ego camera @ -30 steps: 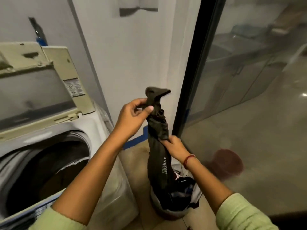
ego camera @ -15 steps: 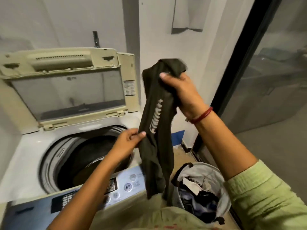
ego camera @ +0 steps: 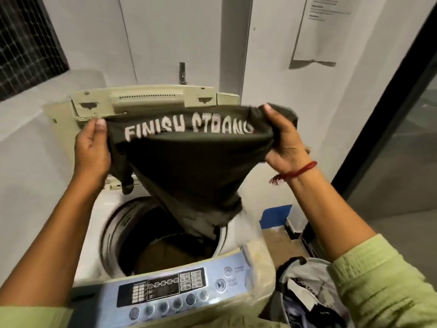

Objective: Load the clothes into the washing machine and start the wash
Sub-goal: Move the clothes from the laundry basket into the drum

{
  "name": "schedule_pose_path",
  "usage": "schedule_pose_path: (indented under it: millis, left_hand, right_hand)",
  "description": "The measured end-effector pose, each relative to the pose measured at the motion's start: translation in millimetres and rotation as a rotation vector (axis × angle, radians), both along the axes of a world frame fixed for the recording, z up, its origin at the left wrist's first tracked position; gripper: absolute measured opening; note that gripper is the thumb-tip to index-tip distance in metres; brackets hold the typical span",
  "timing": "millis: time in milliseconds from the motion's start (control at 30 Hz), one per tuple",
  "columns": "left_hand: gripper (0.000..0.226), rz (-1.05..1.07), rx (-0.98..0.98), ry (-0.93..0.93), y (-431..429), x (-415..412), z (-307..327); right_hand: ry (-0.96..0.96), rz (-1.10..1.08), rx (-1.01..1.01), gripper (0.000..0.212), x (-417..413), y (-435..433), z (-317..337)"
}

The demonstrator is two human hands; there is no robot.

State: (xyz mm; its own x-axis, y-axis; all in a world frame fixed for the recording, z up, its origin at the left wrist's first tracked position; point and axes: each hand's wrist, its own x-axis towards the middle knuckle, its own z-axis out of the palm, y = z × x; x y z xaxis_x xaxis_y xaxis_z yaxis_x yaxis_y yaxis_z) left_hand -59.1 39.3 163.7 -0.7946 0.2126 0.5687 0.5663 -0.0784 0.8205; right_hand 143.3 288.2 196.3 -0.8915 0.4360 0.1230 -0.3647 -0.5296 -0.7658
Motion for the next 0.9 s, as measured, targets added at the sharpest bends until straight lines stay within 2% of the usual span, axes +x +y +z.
schedule_pose_path:
  millis: [100, 167, 200, 267, 300, 367, 400, 433, 467, 500, 600, 667, 733, 767, 833, 900]
  left_hand:
    - [0.032, -0.043, -0.183, 0.058, -21.6, -10.4, -16.6]
    - [0.028, -0.196, -0.457, 0.023, -34.4, -14.9, -24.5]
    - [0.039, -0.293, -0.646, -0.024, -39.9, -17.7, -29.4]
    - [0.06, -0.432, -1.105, -0.11, -45.0, -27.1, -45.5]
    - [0.059, -0.499, -1.362, -0.152, -43.9, -30.6, -57.7]
    - [0.04, -0.615, -1.834, -0.246, -35.4, -31.9, -91.5]
    - [0.036, -0.604, -1.982, -0.212, -31.2, -35.7, -109.8]
    - [0.034, -0.553, -2.045, -0.153, -27.3, -42.7, -125.6]
    - [0.033, -0.476, -2.014, -0.098, -24.2, -51.9, -136.6]
    - [0.031, -0.386, -1.903, -0.061, -21.6, -62.1, -142.7]
    - [0.032, -0.05, -1.416, 0.008, -16.6, -90.6, -144.3]
    - [0.043, 0.113, -1.073, 0.007, -12.6, -88.7, -144.5]
    - [0.053, 0.149, -0.841, 0.027, -11.9, -77.9, -150.4]
    - [0.056, 0.137, -0.817, 0.06, -13.8, -72.2, -155.4]
    - [0.059, 0.067, -0.924, 0.12, -21.2, -69.5, -180.6]
    - [0.055, -0.159, -1.117, 0.092, -27.4, -71.6, -212.8]
  right_hand:
    - [-0.124, 0.207, -0.122, 0.035, -10.0, 3.2, -36.6]
    - [-0.256, 0.253, -0.111, 0.028, -15.5, 3.8, -64.9]
    - [-0.358, 0.259, -0.059, 0.025, -18.1, 2.9, -79.1]
    - [-0.579, 0.267, 0.123, 0.018, -25.0, 1.5, -106.2]
    - [-0.693, 0.296, 0.254, 0.017, -29.1, 0.5, -118.8]
    - [-0.922, 0.409, 0.545, 0.023, -39.2, -3.2, -139.9]
    - [-1.003, 0.462, 0.656, 0.021, -45.3, -7.0, -147.9]
    - [-1.052, 0.471, 0.732, 0.016, -52.6, -11.3, -153.4]
    - [-1.066, 0.414, 0.772, 0.012, -60.6, -15.5, -158.1]
    - [-1.047, 0.31, 0.77, 0.01, -69.7, -18.1, -163.4]
    - [-0.86, -0.143, 0.632, 0.024, -96.4, -21.2, -176.3]
    - [-0.693, -0.32, 0.6, 0.032, -102.2, -23.2, -176.9]
    - [-0.566, -0.288, 0.659, 0.038, -99.0, -25.7, -181.0]
    - [-0.542, -0.223, 0.735, 0.039, -96.5, -27.1, -185.7]
    - [-0.56, -0.034, 0.939, 0.037, -92.0, -25.8, -199.0]
    - [-0.666, 0.251, 1.177, 0.033, -86.8, -22.8, -210.4]
